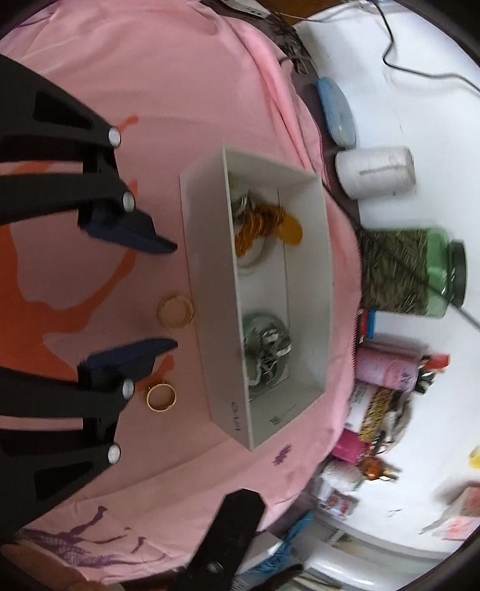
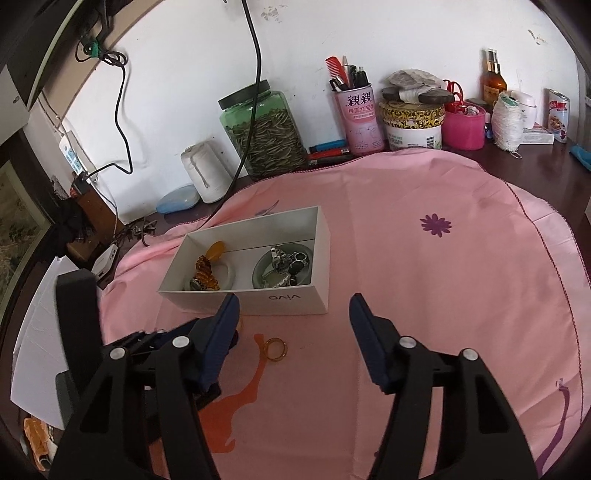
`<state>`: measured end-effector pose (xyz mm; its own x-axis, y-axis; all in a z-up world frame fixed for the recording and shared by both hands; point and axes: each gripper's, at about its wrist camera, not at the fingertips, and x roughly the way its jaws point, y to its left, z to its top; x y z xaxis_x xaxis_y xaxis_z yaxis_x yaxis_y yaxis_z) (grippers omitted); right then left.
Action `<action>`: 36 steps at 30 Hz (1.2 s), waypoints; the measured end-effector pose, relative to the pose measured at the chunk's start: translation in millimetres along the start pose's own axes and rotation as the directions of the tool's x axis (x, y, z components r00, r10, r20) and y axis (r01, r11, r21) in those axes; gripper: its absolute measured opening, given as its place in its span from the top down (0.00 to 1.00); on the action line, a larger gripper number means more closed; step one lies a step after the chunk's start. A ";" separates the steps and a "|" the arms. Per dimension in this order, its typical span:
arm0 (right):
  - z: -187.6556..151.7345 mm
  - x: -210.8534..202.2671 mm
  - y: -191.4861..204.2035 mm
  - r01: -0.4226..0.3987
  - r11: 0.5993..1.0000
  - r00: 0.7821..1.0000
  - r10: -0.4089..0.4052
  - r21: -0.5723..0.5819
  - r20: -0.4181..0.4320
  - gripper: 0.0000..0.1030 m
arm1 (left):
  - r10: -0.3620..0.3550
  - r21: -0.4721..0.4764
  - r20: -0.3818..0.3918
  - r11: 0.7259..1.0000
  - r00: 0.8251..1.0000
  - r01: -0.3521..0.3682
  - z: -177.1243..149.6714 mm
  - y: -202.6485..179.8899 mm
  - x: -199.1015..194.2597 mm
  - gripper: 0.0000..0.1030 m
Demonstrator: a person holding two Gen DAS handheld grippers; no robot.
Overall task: Organize jewelry
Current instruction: 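Lift both tools out and move the left tool toward the gold rings, then grasp one gold ring with the left tool while the right tool grasps the other gold ring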
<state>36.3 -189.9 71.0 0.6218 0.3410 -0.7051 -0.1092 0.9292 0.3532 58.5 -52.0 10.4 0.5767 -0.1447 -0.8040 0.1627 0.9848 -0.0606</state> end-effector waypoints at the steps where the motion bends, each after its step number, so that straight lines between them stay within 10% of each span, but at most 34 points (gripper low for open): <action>1: 0.1 0.2 -0.4 0.001 1.000 1.000 -0.001 0.001 0.000 0.42 | 0.023 0.014 0.006 1.000 1.000 -0.023 0.6 -2.2 1.6 0.68; 18: -19.9 34.5 19.4 -0.019 0.993 0.989 0.002 -0.114 -0.149 0.43 | 0.056 -0.036 0.007 0.998 0.998 -0.055 -26.1 44.3 -24.3 0.79; 21: -26.4 45.9 23.9 -0.026 0.989 0.980 -0.004 -0.149 -0.198 0.59 | 0.045 -0.038 0.005 0.998 0.999 -0.045 -26.0 46.3 -24.4 0.79; 28: -33.3 59.7 33.1 0.022 0.973 0.978 -0.069 -0.231 -0.195 0.62 | 0.014 -0.075 -0.008 0.997 1.000 -0.015 -24.3 52.1 -24.6 0.78; 31: -37.1 62.3 38.8 0.063 0.954 0.981 -0.114 -0.292 -0.160 0.81 | 0.014 -0.077 -0.008 0.997 1.000 -0.014 -24.6 52.0 -25.2 0.78; 36: -34.9 59.6 36.4 0.047 0.958 0.983 -0.095 -0.282 -0.158 0.81 | -0.011 -0.094 -0.006 0.995 1.000 0.011 -23.0 56.8 -28.0 0.78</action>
<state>42.3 -130.9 20.4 0.4989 0.2698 -0.8236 -0.2940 0.9466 0.1320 33.2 10.2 15.9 0.5702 -0.1554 -0.8067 0.0926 0.9878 -0.1249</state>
